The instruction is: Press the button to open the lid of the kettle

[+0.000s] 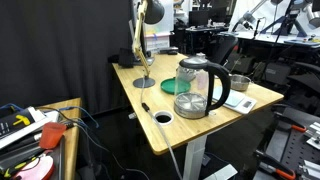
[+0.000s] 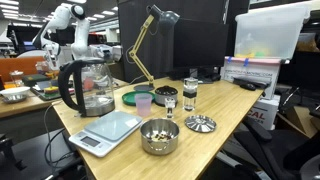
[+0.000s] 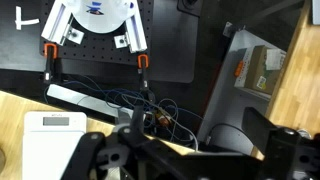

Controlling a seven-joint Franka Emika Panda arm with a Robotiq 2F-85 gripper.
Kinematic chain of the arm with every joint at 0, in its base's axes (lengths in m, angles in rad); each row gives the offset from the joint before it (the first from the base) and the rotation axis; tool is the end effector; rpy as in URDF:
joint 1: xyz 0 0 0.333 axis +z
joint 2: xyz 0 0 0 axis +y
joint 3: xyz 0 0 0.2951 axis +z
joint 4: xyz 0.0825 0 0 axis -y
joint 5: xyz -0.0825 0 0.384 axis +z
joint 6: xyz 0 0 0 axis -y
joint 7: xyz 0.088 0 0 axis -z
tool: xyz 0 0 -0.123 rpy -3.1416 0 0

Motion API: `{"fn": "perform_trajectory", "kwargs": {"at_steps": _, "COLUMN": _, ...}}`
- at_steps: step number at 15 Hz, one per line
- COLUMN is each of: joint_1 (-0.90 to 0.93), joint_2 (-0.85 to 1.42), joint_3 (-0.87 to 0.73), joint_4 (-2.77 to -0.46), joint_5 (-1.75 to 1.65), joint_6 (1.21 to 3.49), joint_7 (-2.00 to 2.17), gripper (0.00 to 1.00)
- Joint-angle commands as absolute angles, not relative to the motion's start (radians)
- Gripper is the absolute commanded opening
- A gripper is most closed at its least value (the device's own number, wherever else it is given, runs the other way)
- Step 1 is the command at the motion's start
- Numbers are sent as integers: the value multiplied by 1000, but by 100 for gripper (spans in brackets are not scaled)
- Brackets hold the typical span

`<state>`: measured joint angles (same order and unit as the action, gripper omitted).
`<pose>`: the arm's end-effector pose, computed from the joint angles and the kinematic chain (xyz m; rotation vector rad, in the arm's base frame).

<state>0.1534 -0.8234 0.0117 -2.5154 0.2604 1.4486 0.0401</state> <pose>0.2777 0.0812 0.4931 -2.8842 -0.1737 0.3885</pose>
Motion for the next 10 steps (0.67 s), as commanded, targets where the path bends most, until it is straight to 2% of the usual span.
{"fn": "perform_trajectory", "kwargs": {"at_steps": 1, "joint_1": 119, "joint_2": -823, "joint_3": 36, "joint_4": -2513, "joint_5": 273, "joint_6": 1441, "joint_7": 21, "gripper": 100}}
{"fn": "perform_trajectory", "kwargs": {"at_steps": 10, "joint_1": 119, "joint_2": -823, "joint_3": 36, "joint_4": -2513, "joint_5": 273, "joint_6": 1441, "joint_7": 21, "gripper": 100}}
